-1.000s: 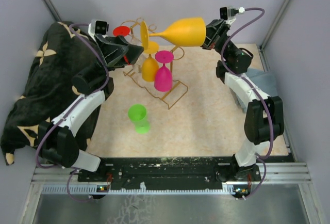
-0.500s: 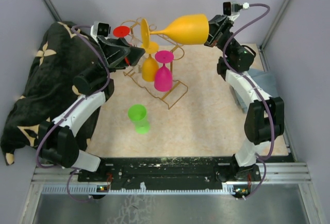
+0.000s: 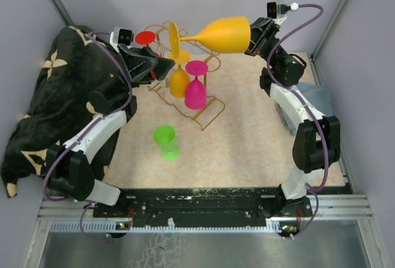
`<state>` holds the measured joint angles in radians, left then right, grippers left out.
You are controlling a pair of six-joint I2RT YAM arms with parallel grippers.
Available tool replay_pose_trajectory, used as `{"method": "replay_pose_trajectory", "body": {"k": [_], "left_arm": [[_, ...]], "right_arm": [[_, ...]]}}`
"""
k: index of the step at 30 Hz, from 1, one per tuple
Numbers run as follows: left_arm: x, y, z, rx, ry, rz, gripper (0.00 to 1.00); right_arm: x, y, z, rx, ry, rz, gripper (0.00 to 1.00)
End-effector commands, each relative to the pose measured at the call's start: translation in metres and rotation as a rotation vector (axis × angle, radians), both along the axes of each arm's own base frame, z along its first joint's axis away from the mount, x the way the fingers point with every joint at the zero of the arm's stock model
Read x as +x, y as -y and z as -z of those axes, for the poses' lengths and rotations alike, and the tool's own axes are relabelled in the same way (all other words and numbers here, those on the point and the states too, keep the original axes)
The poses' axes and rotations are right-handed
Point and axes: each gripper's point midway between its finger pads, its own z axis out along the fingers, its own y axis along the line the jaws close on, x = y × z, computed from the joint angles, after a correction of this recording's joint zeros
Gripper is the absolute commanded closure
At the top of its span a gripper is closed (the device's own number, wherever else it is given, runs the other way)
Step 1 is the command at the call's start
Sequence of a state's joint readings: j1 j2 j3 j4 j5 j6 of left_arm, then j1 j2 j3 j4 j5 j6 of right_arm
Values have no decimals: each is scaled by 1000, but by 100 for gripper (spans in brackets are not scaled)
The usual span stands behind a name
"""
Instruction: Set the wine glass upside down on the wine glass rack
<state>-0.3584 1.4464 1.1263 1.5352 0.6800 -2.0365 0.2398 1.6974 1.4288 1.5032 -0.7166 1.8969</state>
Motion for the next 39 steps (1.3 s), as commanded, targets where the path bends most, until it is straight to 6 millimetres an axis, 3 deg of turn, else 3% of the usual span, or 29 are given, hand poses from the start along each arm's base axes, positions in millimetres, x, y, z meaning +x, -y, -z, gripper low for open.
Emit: {"method": "replay_pose_trajectory", "body": {"k": [1,5,14,24,27,28,33,39], "left_arm": [[-13,-2,-4,-14,68,-14,38],[-13,-3,-9,-22,78,-17,39],[-19,-5,-17,-25,95,-21,47],[-23,-8,-23,-40,97,-29,71],[-25,-9,-25,-42,101,-27,96],[-25,-9,-25,-43,101,-27,100],[-31,-11,-33,-49,115,-28,100],[-35,-13,-40,-53,128,-21,100]], "right_arm": [[-52,12,-22,83,214,-15,100],[-70,5,-22,83,231,-39,100],[-69,-10,-2,77,187,-68,100],[-66,-12,7,66,167,-66,100],[-65,-12,9,66,163,-63,100],[-65,-12,9,66,162,-62,100],[-63,-12,10,69,158,-56,100],[-64,-13,11,62,163,-58,76]]}}
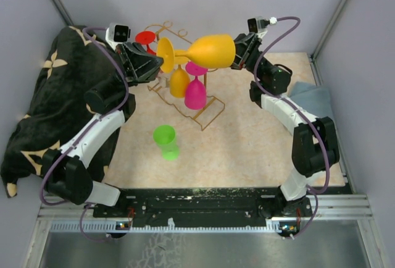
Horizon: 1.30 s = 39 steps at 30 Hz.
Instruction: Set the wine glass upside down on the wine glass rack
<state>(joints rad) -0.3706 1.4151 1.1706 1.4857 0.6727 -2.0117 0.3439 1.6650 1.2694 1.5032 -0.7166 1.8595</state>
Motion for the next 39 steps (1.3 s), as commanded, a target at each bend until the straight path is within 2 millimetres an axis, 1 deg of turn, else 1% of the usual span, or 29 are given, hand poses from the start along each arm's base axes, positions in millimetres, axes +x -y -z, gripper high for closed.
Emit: {"method": "replay_pose_trajectory", "body": {"k": [1,6,14,19,22,23,27,32,36,39], "left_arm": [[-23,-11,-22,-40,93,-11,100],[-28,-13,-29,-45,107,-6,100],[-34,-15,-35,-47,117,-12,100],[-34,-12,-36,-22,121,-15,100],[-34,-9,-36,4,131,-27,100],[-33,-8,-36,18,132,-33,100],[-29,1,-35,89,142,-69,100],[-17,13,-27,207,143,-135,100],[-1,23,-19,314,144,-222,100],[13,27,-16,381,151,-295,100]], "right_arm": [[-49,22,-28,109,255,20,74],[-45,21,-26,98,257,24,69],[-31,30,-15,65,240,65,68],[-20,42,-5,35,220,111,68],[-12,55,1,11,205,156,68],[-8,62,3,3,197,180,68],[4,78,12,-47,157,240,68],[20,84,23,-200,118,337,68],[31,88,32,-335,82,444,68],[29,91,33,-387,87,509,67]]}}
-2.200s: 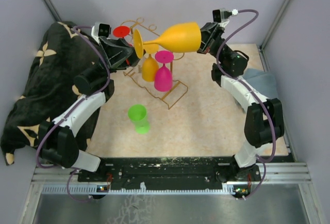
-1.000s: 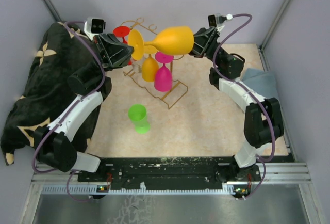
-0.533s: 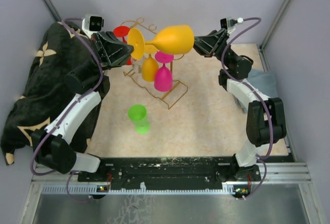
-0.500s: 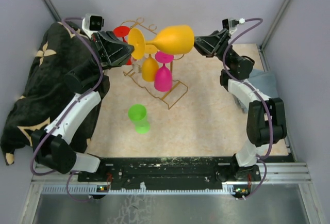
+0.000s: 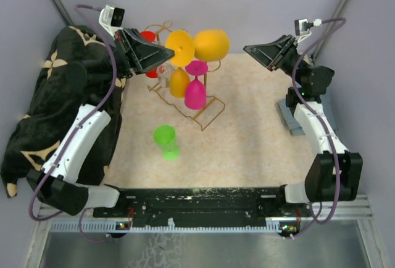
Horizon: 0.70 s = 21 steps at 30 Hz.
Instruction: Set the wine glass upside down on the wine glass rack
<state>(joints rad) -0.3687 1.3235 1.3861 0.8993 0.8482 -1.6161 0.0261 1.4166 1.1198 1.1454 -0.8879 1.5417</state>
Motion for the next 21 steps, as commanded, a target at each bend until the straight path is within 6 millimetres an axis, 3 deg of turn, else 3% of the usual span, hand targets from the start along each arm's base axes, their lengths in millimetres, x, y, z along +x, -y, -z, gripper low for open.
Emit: {"method": "replay_pose_trajectory", "body": {"k": [1,8,21], "left_arm": [[14,5,3,128,65,-130,100],[32,12,3,163,76,-157,100],[78,29,17,181,49,-161,100]], "right_arm": [[-7,5,3,-140,56,123,67],[-16,23,6,-233,55,320,67],[-34,32,15,-262,52,403,67]]}}
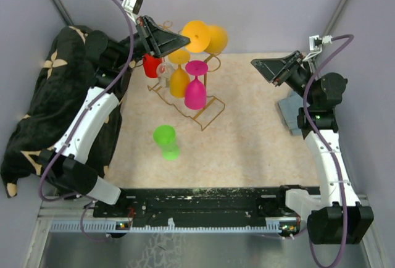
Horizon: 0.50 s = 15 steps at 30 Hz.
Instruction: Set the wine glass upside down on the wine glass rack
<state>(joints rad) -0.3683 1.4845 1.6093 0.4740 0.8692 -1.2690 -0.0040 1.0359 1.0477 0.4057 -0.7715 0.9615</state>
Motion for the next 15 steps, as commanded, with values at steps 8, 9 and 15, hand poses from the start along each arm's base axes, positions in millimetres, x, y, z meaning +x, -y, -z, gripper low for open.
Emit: {"method": "replay_pose_trajectory", "body": {"k": [8,9,15], "left_arm": [[13,6,-10,-8,110,6,100],[14,6,-9,-7,110,7,100],[25,8,-4,4,163,-42,100]], "right_arm": [[-14,7,-3,-45,52,62,67],[-14,7,-2,-44,49,62,67],[-15,7,-1,-36,49,56,67]]}}
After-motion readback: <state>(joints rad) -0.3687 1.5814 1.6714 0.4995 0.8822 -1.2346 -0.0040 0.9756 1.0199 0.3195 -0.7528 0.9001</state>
